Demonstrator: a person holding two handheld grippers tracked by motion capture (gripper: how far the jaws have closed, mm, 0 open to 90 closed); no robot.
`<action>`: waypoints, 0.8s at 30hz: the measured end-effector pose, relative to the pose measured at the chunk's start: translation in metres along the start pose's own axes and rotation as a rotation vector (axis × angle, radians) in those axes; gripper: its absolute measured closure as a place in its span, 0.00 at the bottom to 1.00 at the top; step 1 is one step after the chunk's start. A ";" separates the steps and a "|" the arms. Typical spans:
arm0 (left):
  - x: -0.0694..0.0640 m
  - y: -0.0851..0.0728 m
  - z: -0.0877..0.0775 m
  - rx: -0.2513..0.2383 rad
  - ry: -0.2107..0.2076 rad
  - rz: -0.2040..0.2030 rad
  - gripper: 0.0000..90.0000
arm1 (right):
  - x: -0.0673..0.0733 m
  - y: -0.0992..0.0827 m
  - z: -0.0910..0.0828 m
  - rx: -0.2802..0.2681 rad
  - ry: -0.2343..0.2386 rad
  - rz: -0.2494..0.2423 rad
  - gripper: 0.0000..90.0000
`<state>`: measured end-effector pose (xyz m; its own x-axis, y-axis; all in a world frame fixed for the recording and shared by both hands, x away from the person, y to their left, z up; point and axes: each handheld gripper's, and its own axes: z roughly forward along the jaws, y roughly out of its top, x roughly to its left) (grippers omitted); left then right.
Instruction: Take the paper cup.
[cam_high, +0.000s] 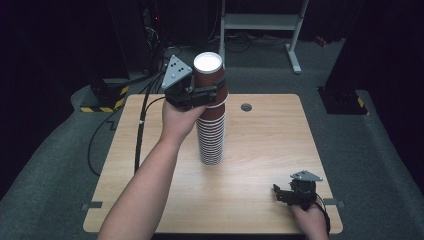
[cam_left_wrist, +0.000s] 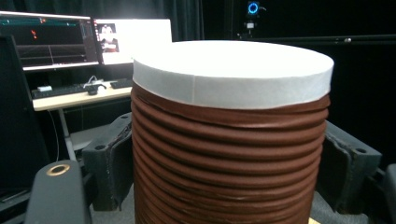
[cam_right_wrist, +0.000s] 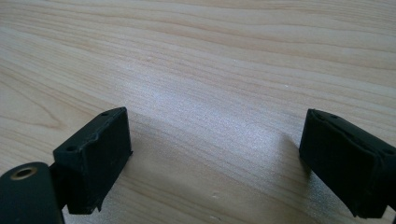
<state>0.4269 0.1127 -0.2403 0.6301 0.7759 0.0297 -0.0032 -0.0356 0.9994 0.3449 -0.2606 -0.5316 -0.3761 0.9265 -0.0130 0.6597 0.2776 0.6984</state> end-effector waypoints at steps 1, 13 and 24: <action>0.000 0.001 -0.001 -0.006 0.000 0.001 0.22 | 0.000 0.000 0.000 0.000 0.000 0.000 0.10; 0.000 0.016 -0.010 -0.051 0.009 0.005 0.22 | 0.000 0.000 0.000 0.000 0.000 0.000 0.10; 0.000 0.027 -0.017 -0.075 0.022 0.016 0.22 | 0.000 0.000 0.000 0.000 0.000 0.001 0.10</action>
<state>0.4141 0.1226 -0.2132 0.6121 0.7895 0.0456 -0.0723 -0.0015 0.9974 0.3447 -0.2602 -0.5316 -0.3758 0.9266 -0.0122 0.6601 0.2769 0.6983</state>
